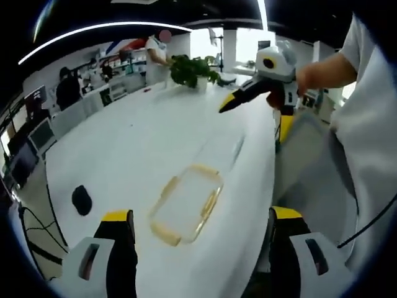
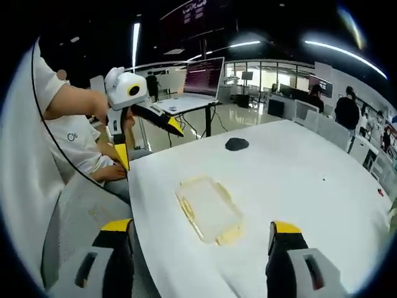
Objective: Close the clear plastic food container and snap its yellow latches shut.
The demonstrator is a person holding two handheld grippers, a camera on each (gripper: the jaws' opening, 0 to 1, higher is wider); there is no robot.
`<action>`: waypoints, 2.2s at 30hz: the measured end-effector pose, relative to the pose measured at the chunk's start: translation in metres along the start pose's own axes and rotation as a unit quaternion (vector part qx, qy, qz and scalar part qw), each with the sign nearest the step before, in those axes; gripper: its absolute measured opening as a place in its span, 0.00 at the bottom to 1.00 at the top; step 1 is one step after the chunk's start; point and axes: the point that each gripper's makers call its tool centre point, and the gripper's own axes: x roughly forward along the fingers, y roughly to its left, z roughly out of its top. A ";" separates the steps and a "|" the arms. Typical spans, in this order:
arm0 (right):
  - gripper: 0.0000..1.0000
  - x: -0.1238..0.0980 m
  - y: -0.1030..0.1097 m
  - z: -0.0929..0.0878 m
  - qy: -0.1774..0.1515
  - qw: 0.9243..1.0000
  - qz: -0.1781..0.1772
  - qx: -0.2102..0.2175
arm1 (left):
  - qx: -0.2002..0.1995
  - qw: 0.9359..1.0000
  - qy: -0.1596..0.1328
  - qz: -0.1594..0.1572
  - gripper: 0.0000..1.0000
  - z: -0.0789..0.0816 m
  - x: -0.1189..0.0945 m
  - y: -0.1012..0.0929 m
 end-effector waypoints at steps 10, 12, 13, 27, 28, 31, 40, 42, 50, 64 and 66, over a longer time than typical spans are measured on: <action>0.88 0.013 -0.009 -0.016 0.029 0.999 0.008 -0.022 | 0.049 0.998 0.020 -0.024 0.83 -0.006 0.006 0.003; 0.88 0.015 -0.009 -0.019 0.039 0.998 0.013 -0.039 | 0.043 0.998 0.024 -0.026 0.83 -0.009 0.008 0.007; 0.89 0.017 -0.009 -0.021 0.048 0.998 0.017 -0.047 | 0.042 0.998 0.023 -0.028 0.84 -0.010 0.009 0.010; 0.84 0.040 -0.016 -0.026 0.082 0.991 0.042 -0.092 | 0.077 0.993 0.068 -0.061 0.81 -0.035 0.024 0.024; 0.84 0.041 -0.017 -0.026 0.083 0.991 0.043 -0.095 | 0.078 0.992 0.069 -0.063 0.81 -0.035 0.025 0.025; 0.83 0.046 -0.018 -0.030 0.091 0.989 0.049 -0.103 | 0.089 0.991 0.079 -0.067 0.81 -0.040 0.029 0.028; 0.76 0.059 -0.024 -0.042 0.116 0.982 0.069 -0.129 | 0.107 0.986 0.097 -0.080 0.78 -0.056 0.041 0.033; 0.75 0.061 -0.026 -0.043 0.118 0.981 0.070 -0.135 | 0.108 0.986 0.096 -0.084 0.77 -0.056 0.042 0.033; 0.69 0.069 -0.032 -0.049 0.136 0.975 0.081 -0.157 | 0.096 0.985 0.104 -0.100 0.75 -0.064 0.049 0.039; 0.58 0.082 -0.037 -0.063 0.165 0.966 0.109 -0.169 | 0.119 0.978 0.130 -0.109 0.70 -0.078 0.064 0.047; 0.57 0.083 -0.039 -0.062 0.165 0.966 0.109 -0.167 | 0.123 0.977 0.132 -0.114 0.69 -0.078 0.066 0.047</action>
